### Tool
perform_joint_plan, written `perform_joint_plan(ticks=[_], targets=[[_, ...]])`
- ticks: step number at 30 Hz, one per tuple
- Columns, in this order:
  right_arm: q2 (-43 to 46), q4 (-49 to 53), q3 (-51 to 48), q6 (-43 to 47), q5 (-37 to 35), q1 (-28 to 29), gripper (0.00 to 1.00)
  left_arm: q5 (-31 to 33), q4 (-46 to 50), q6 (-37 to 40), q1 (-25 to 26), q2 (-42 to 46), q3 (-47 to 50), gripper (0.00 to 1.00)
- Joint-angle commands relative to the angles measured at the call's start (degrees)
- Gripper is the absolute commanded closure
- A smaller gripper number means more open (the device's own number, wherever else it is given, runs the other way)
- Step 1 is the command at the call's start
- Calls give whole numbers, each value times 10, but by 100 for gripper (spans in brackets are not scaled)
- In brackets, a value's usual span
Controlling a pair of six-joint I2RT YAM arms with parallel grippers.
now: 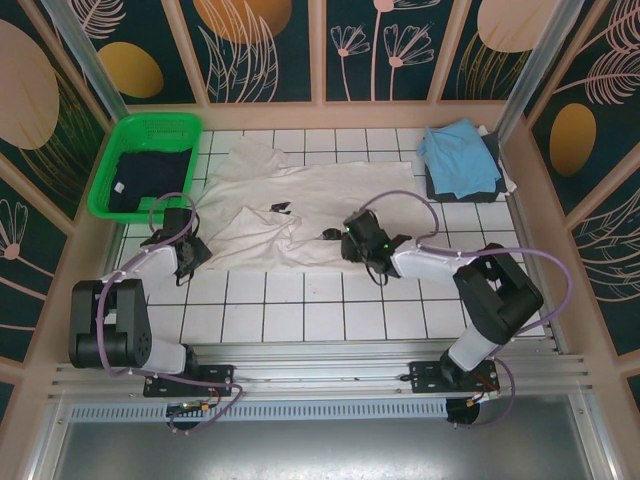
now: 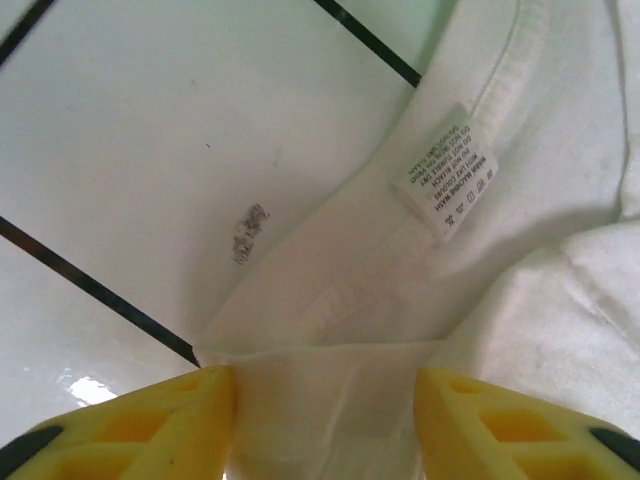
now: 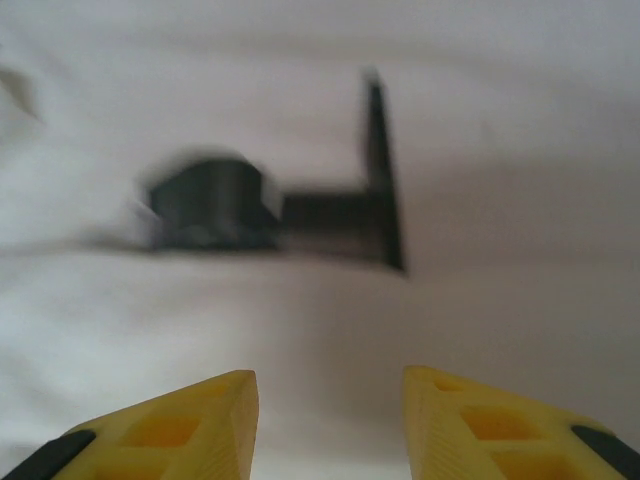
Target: Fold and stack the t-shirts
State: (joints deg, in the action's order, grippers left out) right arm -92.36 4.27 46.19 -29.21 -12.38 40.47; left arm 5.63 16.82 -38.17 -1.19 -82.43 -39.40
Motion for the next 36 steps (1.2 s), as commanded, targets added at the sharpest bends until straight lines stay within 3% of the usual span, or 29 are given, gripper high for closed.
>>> perform_joint_plan(ticks=[1,7,17,23,25,27,28,32,36], targets=[[32,18,-36,-44,-18,-14,58,-26,-17,4,-4,-31,3,61],[35,13,-71,-64,-8,-53,58,-5,-22,-8,-9,-74,25,100],[68,52,-133,-142,-15,-119,59,-39,-62,-48,-88,-3,103,100],[123,30,-150,-157,16,-122,56,-79,-95,-67,-92,-9,133,100],[136,41,-130,-143,25,-120,56,-88,-92,-65,-92,-4,132,90],[149,62,-105,-126,14,-117,55,-94,-87,-62,-93,26,133,64],[156,65,-93,-114,8,-116,55,-100,-85,-59,-93,52,132,58],[154,55,-71,-73,-18,-120,53,-73,-28,-49,-92,165,104,52],[119,32,-71,-62,-9,-134,54,-78,-13,-28,-89,203,63,53]])
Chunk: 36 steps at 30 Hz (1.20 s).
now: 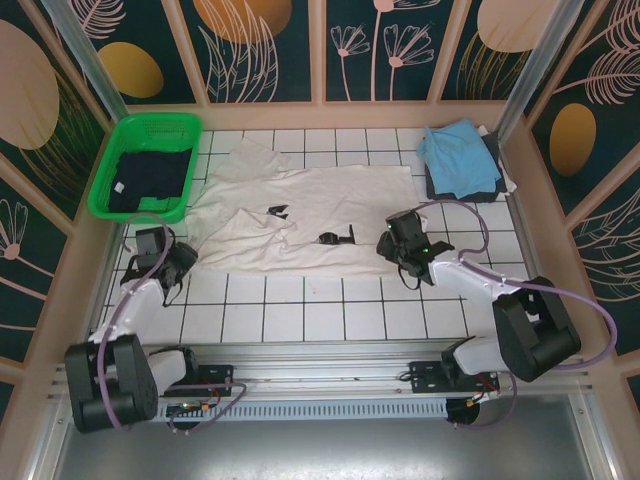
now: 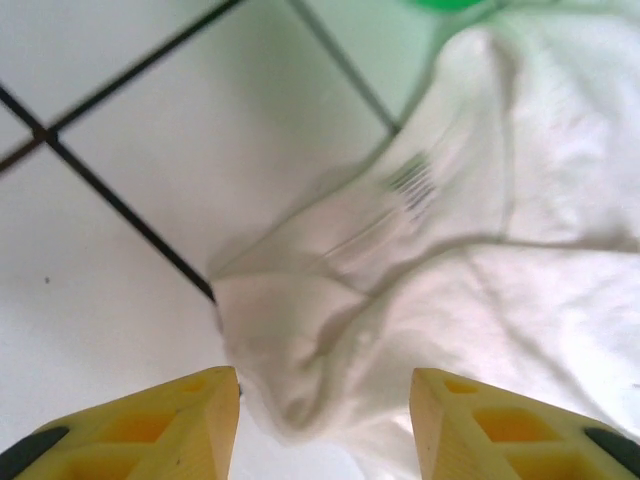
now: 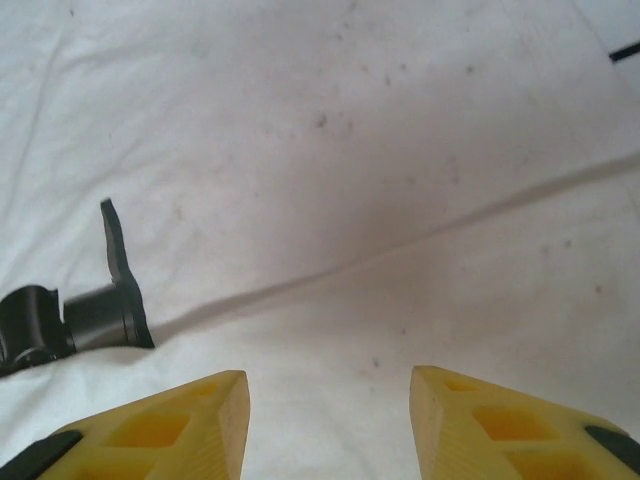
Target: Fold and stack the t-shirts
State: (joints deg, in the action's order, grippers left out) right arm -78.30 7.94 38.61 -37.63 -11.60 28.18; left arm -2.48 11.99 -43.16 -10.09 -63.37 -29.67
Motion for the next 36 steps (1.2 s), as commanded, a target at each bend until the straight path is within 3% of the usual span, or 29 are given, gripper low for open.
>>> perform_joint_plan(ticks=[1,4,8,13,18,22,23,26,28,36], targets=[[-33,-10,1,21,-13,-16,53,-6,29,28,7,0,-47,54],[-54,-15,-9,13,-9,-26,54,-3,22,54,71,-75,-111,54],[-62,-10,-25,-3,-9,-40,54,-43,-6,100,134,-213,-210,55],[-62,-7,-33,-11,-2,-58,54,-102,-22,163,155,-386,-346,56],[-56,-14,-35,-8,10,-59,55,-78,34,198,155,-526,-465,58],[-49,-6,-42,-13,2,-65,55,-130,20,216,154,-555,-472,57],[-48,1,-41,-18,4,-71,55,-143,18,220,154,-562,-475,62],[-32,6,-47,-25,3,-80,55,-153,26,218,154,-574,-488,89],[-22,1,-56,-29,6,-84,55,-153,25,215,153,-564,-489,100],[-19,-2,-65,-24,8,-92,55,-167,19,190,144,-513,-478,100]])
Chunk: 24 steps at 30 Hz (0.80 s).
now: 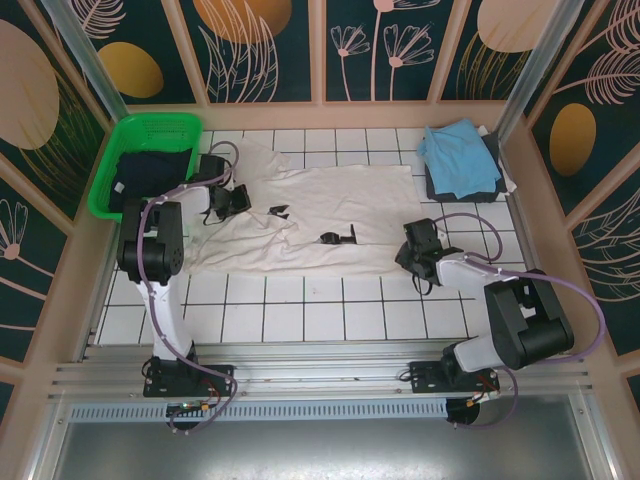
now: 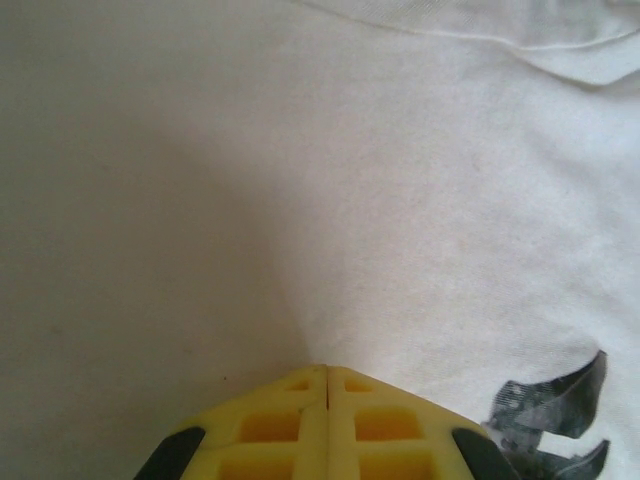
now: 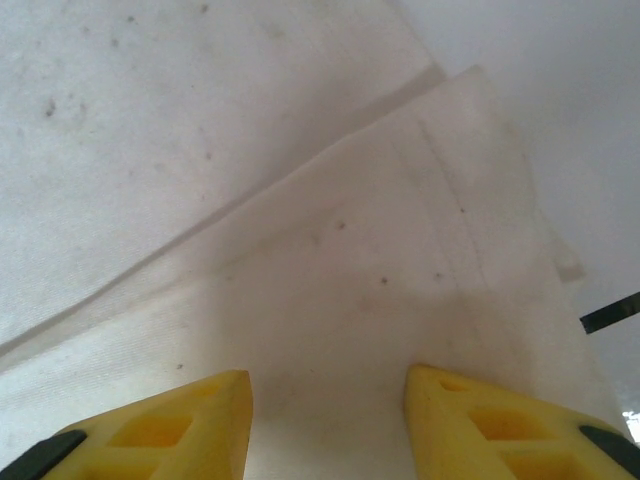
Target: Fold and stack the t-shirts
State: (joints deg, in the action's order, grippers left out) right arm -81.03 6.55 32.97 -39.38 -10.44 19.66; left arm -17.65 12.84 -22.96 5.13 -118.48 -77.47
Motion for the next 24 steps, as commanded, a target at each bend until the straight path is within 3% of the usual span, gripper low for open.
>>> perform_joint_plan(ticks=[1,18,24], targets=[[8,10,-9,-6,-3,-7,55,-15,9,-14,-10,43,3,100],[27,4,-27,-2,4,-21,55,-11,-32,-69,-58,66,60,100],[50,9,-17,9,18,-19,55,31,1,-63,-58,70,46,65]])
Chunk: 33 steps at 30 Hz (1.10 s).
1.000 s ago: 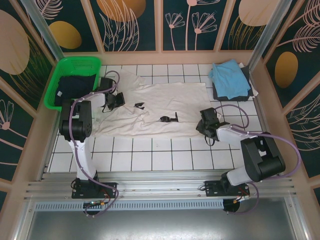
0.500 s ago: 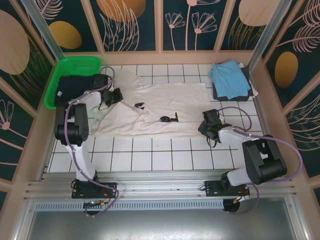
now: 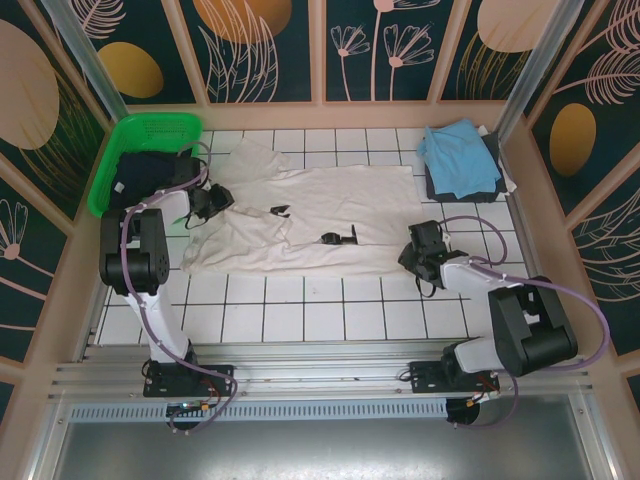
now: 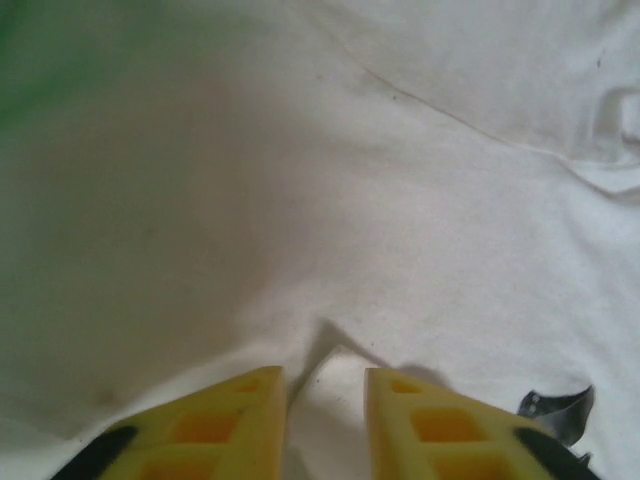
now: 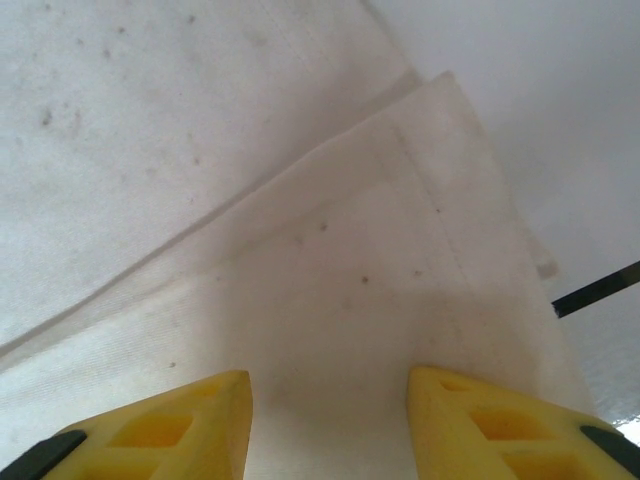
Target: Fold and stack the t-shirts
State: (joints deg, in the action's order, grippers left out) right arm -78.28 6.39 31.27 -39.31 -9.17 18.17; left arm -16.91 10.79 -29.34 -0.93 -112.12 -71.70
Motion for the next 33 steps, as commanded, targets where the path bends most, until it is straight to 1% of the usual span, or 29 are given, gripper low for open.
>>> perform_joint_plan(ticks=[1,3,5,6,8,10,12,14,16,20,23,27,31,33], targets=[[31,19,6,10,7,-1,55,30,33,5,2,11,-19,63],[48,27,23,20,3,19,55,44,47,11,4,28,-26,60],[65,21,43,29,0,51,54,63,57,19,7,50,-24,58],[67,8,56,32,5,70,53,70,61,20,8,60,-19,57],[52,-33,78,34,30,102,52,62,53,19,8,74,0,57],[8,-83,112,35,62,135,52,38,36,22,8,66,11,56],[-61,-105,167,42,80,173,51,20,53,31,8,27,-17,57],[-130,-113,229,49,89,198,51,6,62,37,8,-8,-41,59],[-197,-121,288,50,115,219,51,0,72,44,8,-32,-60,62],[-325,-103,413,48,145,246,51,-10,71,53,8,-39,-65,66],[-385,-79,482,51,145,261,51,-17,74,61,8,-37,-65,75],[-441,-38,547,54,130,276,51,-33,67,70,8,-30,-57,91],[-477,-4,581,52,111,283,51,-51,65,74,8,-28,-57,99],[-490,10,594,54,99,286,51,-59,61,75,8,-24,-55,100]])
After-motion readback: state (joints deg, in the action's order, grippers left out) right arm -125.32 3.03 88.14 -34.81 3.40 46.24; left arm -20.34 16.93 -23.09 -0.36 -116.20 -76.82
